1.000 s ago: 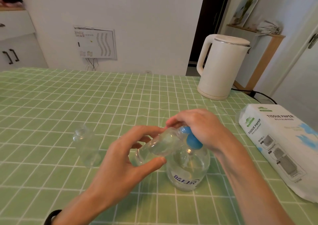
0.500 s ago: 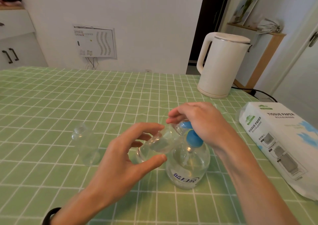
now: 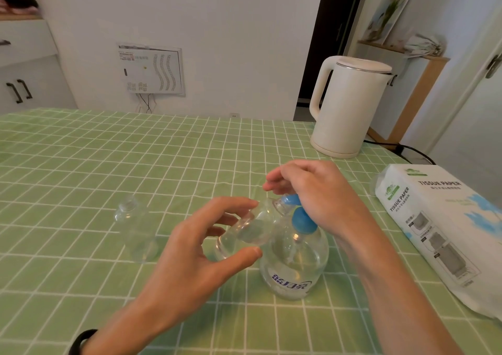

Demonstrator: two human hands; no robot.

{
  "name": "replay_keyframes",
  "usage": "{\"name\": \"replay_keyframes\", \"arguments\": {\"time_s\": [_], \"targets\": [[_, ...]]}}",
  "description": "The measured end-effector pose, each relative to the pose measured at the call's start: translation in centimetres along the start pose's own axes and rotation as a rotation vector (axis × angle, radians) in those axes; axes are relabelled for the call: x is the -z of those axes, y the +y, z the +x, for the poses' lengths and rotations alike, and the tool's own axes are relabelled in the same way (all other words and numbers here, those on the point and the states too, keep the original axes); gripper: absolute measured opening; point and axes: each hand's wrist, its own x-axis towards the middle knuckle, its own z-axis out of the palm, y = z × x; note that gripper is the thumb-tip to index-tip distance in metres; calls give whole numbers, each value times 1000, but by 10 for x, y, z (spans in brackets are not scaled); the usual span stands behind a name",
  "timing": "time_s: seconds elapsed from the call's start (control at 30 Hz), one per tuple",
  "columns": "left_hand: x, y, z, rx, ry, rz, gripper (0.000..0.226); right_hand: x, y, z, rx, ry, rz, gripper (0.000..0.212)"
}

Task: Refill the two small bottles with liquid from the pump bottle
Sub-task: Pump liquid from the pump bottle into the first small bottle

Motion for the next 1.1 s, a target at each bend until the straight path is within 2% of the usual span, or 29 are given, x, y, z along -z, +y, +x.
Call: {"name": "replay_keyframes", "arguments": {"time_s": [0.27, 0.6, 0.9, 1.1], "targets": [[0, -4, 1, 13, -8, 6, 49, 1, 3, 1, -99, -151, 2, 28], [0, 3, 0, 11, -2, -13, 50, 0, -1, -1, -34, 1, 17, 30], [0, 0, 0, 14, -7, 9, 49, -2, 1, 3, -135, -130, -22, 33], [-1, 2, -1, 18, 3, -7, 51, -1, 1, 1, -81, -66, 18, 34]]}}
